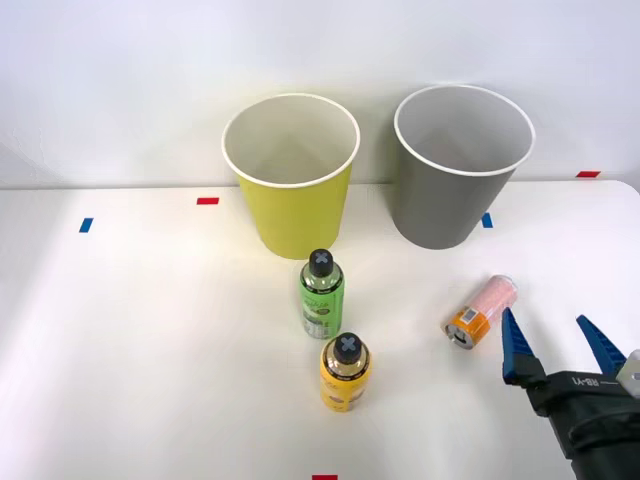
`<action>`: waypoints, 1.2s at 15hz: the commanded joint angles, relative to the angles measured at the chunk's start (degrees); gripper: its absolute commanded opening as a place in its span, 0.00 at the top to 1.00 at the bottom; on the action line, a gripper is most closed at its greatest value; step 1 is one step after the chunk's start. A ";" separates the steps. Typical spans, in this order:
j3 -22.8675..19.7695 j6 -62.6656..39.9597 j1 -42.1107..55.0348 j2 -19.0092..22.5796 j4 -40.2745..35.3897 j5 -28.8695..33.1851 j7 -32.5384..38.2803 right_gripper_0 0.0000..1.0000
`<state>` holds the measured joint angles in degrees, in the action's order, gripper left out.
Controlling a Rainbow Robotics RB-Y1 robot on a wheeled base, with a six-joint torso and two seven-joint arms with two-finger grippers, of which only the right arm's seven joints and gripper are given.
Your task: Put cans in the gray bin, plastic bottles in the light green bin
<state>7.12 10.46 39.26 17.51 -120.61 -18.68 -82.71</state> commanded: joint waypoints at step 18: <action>-2.64 1.93 5.48 -6.79 1.60 25.01 24.53 0.00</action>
<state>4.49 12.21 44.47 11.37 -119.01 4.85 -59.48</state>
